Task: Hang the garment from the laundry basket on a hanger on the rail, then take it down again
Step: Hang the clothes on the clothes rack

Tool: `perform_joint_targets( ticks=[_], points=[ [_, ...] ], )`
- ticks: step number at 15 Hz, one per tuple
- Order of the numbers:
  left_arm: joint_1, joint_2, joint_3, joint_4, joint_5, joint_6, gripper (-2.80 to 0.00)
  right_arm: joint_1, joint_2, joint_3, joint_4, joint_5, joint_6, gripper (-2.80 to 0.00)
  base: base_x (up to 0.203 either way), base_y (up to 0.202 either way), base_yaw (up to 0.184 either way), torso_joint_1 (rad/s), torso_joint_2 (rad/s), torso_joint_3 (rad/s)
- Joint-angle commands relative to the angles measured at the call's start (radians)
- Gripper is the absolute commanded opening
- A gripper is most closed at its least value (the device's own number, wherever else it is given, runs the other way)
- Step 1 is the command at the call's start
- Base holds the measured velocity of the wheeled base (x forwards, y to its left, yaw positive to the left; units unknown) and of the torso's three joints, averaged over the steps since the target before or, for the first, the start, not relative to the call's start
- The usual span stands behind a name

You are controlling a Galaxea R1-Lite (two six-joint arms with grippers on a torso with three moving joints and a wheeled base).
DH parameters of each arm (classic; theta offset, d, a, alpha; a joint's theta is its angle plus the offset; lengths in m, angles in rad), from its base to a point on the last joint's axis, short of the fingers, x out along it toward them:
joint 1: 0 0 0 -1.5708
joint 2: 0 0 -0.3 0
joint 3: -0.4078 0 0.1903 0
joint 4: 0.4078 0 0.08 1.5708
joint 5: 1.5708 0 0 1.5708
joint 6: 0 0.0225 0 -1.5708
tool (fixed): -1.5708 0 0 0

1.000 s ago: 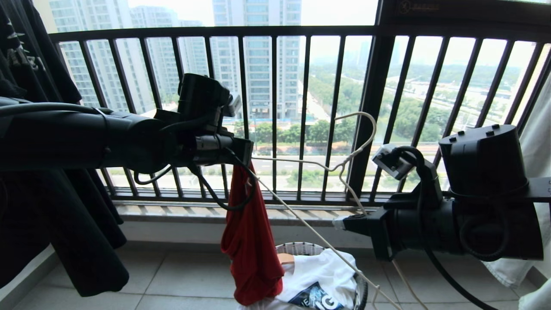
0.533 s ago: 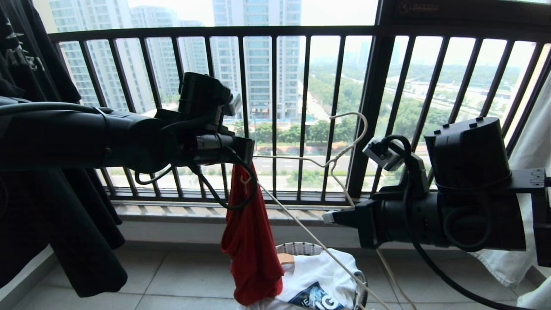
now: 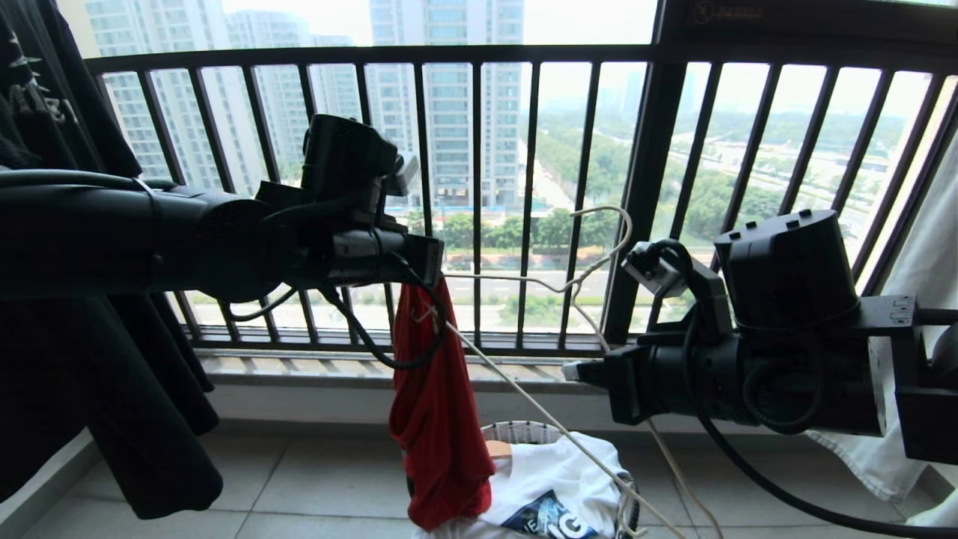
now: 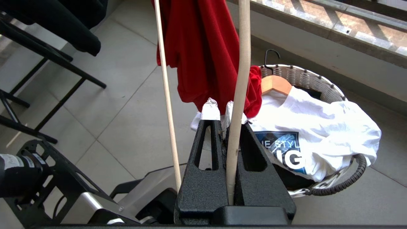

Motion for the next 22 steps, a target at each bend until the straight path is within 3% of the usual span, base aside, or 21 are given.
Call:
perform_joint_targets(
  ticks=[1,4,7,13,16,19,22],
  points=[
    [-0.007,-0.027,0.013,0.002,0.001,0.001,-2.8,0.0,0.005,0.01,-0.001,-0.022,-0.031,-2.8,0.0,0.0,0.0,0.0,0.0,0.0],
    [-0.019,-0.042,0.02,0.008,-0.007,0.003,-2.8,0.0,0.006,0.03,-0.004,-0.074,-0.088,-2.8,0.0,0.0,0.0,0.0,0.0,0.0],
    [-0.045,-0.06,0.037,0.073,-0.105,0.001,-2.8,0.007,0.0,0.081,-0.006,-0.07,-0.17,-2.8,0.0,0.0,0.0,0.0,0.0,0.0],
    [-0.113,-0.042,0.046,0.075,-0.103,0.0,-2.8,0.099,0.001,0.134,-0.006,-0.056,-0.216,-2.8,0.0,0.0,0.0,0.0,0.0,0.0],
    [-0.186,-0.025,0.01,0.087,-0.105,0.001,-2.8,0.096,-0.036,0.134,-0.011,-0.054,-0.214,-2.8,0.0,0.0,0.0,0.0,0.0,0.0],
    [-0.21,-0.047,-0.084,0.276,-0.107,-0.003,-2.8,0.046,-0.09,0.134,-0.026,-0.044,-0.216,-2.8,0.0,0.0,0.0,0.0,0.0,0.0],
    [-0.228,-0.069,-0.127,0.315,-0.102,-0.033,-2.8,-0.034,-0.106,0.13,-0.076,-0.029,-0.237,-2.8,0.0,0.0,0.0,0.0,0.0,0.0]
  ],
)
